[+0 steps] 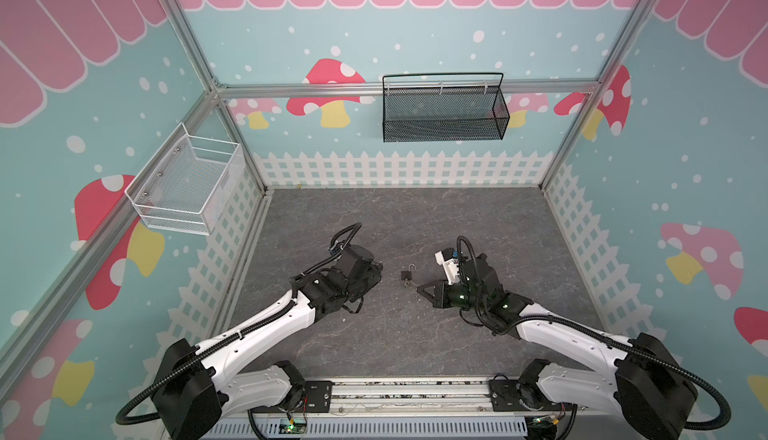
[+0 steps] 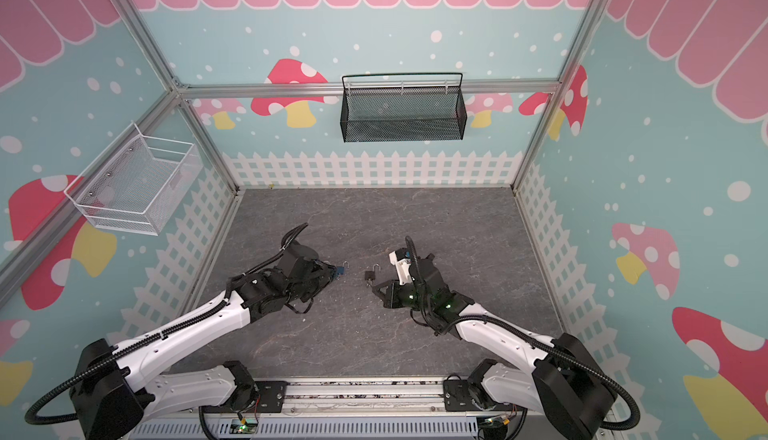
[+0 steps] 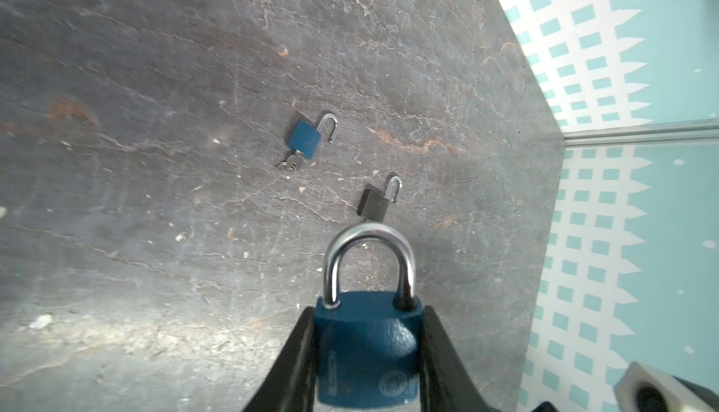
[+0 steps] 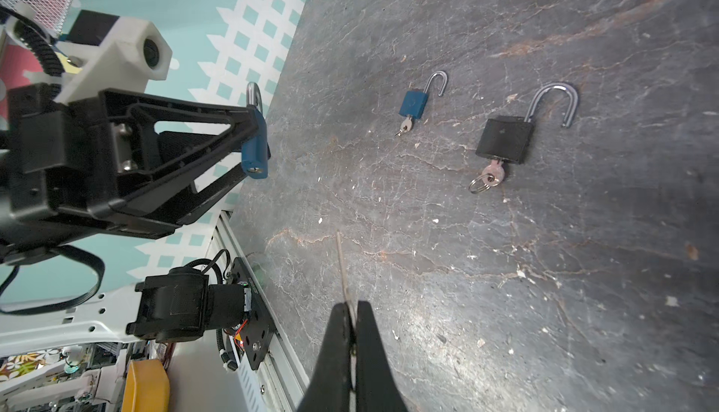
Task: Unlock with the key
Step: 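Lift the blue padlock off the table with the left gripper, then bring the blue padlock toward the key while the right gripper moves to meet it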
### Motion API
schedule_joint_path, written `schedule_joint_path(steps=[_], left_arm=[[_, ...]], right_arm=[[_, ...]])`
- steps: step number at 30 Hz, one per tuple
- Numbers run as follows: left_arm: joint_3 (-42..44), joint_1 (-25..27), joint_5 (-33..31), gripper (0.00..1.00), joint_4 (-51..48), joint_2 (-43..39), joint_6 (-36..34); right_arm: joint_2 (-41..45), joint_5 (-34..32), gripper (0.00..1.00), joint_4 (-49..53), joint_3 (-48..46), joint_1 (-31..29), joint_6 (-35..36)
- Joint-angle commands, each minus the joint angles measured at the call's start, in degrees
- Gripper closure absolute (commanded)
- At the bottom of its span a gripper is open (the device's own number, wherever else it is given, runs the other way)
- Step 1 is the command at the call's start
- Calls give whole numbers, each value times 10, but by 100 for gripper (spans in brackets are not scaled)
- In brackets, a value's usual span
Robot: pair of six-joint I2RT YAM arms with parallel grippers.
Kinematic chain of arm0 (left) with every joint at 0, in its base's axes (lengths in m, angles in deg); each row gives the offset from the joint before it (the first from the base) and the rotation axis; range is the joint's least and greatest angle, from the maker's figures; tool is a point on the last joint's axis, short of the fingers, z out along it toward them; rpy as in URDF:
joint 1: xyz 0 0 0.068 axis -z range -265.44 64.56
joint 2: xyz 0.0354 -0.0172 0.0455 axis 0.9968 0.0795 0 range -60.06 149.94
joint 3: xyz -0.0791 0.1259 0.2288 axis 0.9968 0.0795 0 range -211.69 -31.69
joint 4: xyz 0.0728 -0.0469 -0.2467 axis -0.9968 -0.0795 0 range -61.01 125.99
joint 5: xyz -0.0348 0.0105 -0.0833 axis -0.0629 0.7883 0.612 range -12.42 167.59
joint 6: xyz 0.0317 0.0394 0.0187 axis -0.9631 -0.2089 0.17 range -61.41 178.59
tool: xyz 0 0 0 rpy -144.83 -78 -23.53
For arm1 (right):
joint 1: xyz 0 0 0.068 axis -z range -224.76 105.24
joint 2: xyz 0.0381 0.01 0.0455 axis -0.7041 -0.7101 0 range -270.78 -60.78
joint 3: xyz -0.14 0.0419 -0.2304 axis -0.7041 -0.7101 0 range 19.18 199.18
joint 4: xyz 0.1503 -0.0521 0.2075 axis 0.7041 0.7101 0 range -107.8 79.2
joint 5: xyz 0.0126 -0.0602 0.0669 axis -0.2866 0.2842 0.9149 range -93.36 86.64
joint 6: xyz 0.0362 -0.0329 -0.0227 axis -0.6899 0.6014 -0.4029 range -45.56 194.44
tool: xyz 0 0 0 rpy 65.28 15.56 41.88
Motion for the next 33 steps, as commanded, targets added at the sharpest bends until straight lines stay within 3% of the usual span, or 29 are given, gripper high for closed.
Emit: schedule_joint_path(steps=[1,13,33], left_arm=[[-24,25,-59,100,37,15,72],[-54,72,-112,100,43,57,118],[-60,85,-115,100,44,54,117]], right_arm=[[15,-54,100,16,-9,-20,-42],[-1,-127,100,-52,-2,-95,-100],[-54,-156,100,-120,38,-111,-114]])
